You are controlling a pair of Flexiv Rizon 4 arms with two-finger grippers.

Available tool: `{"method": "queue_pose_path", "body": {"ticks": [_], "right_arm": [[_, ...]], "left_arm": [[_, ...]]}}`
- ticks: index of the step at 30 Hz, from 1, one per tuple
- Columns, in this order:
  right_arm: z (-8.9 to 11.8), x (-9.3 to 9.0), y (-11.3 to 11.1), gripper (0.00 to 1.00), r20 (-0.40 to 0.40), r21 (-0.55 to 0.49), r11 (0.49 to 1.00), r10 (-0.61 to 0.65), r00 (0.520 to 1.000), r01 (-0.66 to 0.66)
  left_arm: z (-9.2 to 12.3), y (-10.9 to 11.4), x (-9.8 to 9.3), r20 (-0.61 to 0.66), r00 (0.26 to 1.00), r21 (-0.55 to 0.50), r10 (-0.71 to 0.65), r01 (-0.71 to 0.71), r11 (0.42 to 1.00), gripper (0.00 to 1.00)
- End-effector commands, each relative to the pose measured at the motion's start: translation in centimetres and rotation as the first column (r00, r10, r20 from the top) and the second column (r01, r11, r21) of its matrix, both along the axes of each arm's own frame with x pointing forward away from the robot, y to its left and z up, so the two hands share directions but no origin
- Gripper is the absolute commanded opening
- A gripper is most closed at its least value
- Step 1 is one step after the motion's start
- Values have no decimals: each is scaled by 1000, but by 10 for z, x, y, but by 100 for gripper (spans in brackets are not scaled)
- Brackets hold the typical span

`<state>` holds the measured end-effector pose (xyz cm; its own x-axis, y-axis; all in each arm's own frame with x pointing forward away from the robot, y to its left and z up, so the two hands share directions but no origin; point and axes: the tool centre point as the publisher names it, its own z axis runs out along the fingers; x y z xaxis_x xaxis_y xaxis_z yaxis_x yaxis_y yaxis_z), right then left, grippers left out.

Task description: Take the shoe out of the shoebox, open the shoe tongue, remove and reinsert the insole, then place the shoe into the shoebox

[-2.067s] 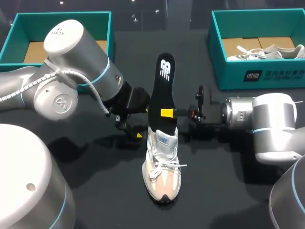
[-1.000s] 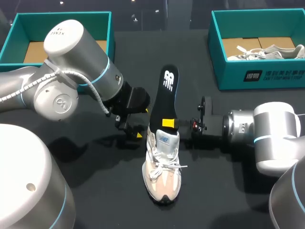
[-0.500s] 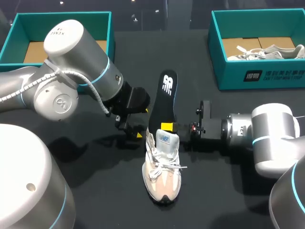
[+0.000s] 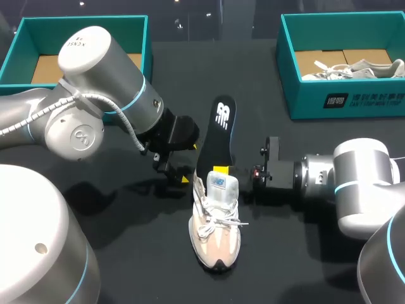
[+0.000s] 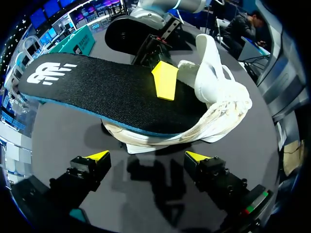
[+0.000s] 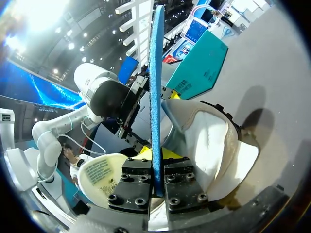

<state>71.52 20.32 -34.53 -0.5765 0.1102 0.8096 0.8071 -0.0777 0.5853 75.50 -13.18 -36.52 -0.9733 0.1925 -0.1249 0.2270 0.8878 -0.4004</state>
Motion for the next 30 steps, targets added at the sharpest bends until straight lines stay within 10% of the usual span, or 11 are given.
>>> {"method": "queue_pose_path", "body": {"ticks": [1,9,30], "right_arm": [[-16,-16,6,0,-5,3,1000,6,1000,-6],[-6,-10,7,23,14,-12,1000,27,1000,-27],[14,2,10,28,53,-67,995,78,996,-75]], "left_arm": [[1,2,-1,0,1000,-1,-1,1,1000,100],[1,2,-1,0,1000,-1,-1,1,1000,100],[1,2,-1,0,1000,-1,-1,1,1000,100]]}}
